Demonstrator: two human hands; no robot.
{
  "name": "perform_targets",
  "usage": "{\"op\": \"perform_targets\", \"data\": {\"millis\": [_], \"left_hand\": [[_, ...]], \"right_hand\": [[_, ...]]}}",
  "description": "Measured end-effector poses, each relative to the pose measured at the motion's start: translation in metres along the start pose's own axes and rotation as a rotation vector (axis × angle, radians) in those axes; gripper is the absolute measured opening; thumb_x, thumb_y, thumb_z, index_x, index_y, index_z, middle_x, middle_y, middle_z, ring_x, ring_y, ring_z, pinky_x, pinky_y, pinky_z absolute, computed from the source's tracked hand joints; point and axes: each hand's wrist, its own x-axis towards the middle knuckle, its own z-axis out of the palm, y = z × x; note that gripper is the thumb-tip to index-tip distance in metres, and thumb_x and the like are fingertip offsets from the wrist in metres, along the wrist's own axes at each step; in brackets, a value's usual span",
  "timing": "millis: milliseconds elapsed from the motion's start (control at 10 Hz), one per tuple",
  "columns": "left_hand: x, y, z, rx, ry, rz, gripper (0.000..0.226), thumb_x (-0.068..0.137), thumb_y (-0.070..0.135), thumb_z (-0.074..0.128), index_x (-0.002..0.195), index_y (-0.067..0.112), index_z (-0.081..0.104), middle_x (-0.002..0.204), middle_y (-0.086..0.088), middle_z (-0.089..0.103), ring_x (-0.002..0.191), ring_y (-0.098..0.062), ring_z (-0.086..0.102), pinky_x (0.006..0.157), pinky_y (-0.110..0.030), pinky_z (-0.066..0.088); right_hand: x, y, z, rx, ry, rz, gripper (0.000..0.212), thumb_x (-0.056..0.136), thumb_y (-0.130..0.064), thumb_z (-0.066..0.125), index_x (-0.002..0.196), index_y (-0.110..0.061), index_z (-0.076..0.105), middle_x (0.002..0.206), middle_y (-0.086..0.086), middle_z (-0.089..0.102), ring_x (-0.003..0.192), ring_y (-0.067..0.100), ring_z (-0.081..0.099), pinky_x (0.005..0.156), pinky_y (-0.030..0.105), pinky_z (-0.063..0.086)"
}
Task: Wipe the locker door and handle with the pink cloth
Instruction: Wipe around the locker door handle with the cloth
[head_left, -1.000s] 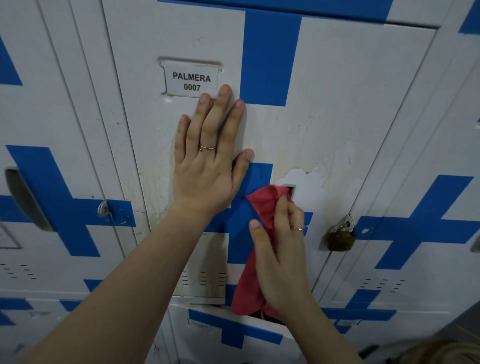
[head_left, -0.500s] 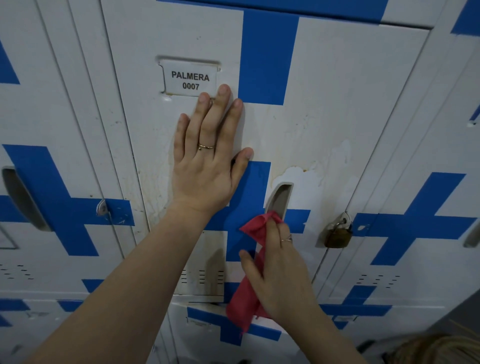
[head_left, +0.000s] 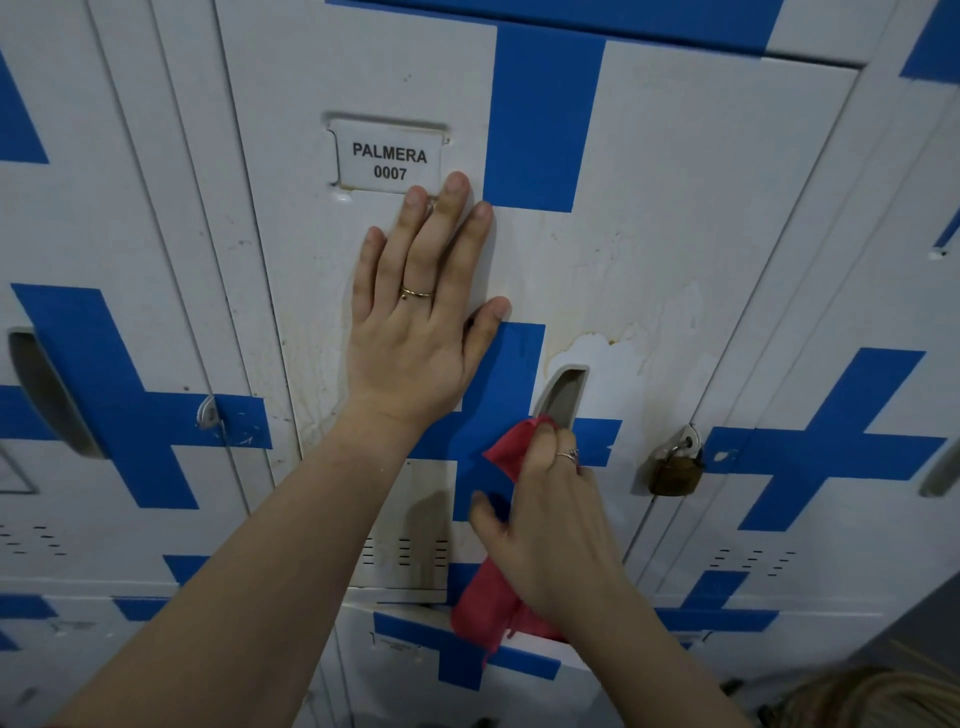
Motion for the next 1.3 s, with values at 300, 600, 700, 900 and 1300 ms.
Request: {"op": "perform_targets", "data": {"millis": [300,600,700,900,1300], "left_hand": [[-0.001,-0.001,0.001,-0.023,0.023,0.001,0.053,0.096,0.038,0.040,0.141,0.012,0.029,0.145,-0.005,0.026,0.137,-0.022,0.017,0.116,-0.034,0.007],[-0.001,-0.001,0.000,-0.038,0.021,0.000,0.053,0.095,0.038,0.040,0.141,0.012,0.029,0.145,-0.006,0.027,0.136,-0.024,0.019,0.116,-0.034,0.007],[-0.001,-0.001,0.000,-0.038,0.012,-0.001,0.053,0.095,0.038,0.040,0.141,0.013,0.027,0.145,-0.004,0.023,0.137,-0.023,0.017,0.116,-0.034,0.007],[0.000,-0.001,0.000,-0.031,0.010,0.001,0.053,0.096,0.039,0.039,0.141,0.013,0.028,0.145,-0.004,0.025,0.137,-0.022,0.017,0.116,-0.034,0.007],[-0.001,-0.002,0.000,-0.035,0.004,0.003,0.053,0.096,0.038,0.040,0.141,0.013,0.029,0.145,-0.004,0.024,0.137,-0.022,0.015,0.116,-0.035,0.008]], "right_hand": [[-0.004,0.029,0.013,-0.014,0.111,0.008,0.049,0.062,0.010,0.076,0.108,0.003,0.062,0.086,0.015,0.068,0.068,0.024,0.066,0.061,0.020,0.049],[-0.001,0.033,0.017,-0.100,0.310,0.071,0.027,0.078,-0.036,0.059,0.076,-0.010,0.068,0.063,0.004,0.057,0.044,0.012,0.046,0.046,0.012,0.025],[-0.003,0.034,0.016,-0.163,0.276,0.045,0.031,0.079,-0.040,0.058,0.074,-0.010,0.069,0.058,0.003,0.061,0.042,0.016,0.053,0.043,0.016,0.033],[0.001,0.028,0.012,-0.321,0.176,0.017,0.029,0.063,-0.030,0.080,0.069,-0.007,0.062,0.037,0.002,0.048,0.025,0.016,0.041,0.036,0.018,0.028],[0.002,0.025,0.012,-0.395,0.004,-0.014,0.051,0.043,-0.020,0.091,0.081,0.000,0.063,0.036,0.003,0.048,0.022,0.017,0.040,0.034,0.019,0.026]]}}
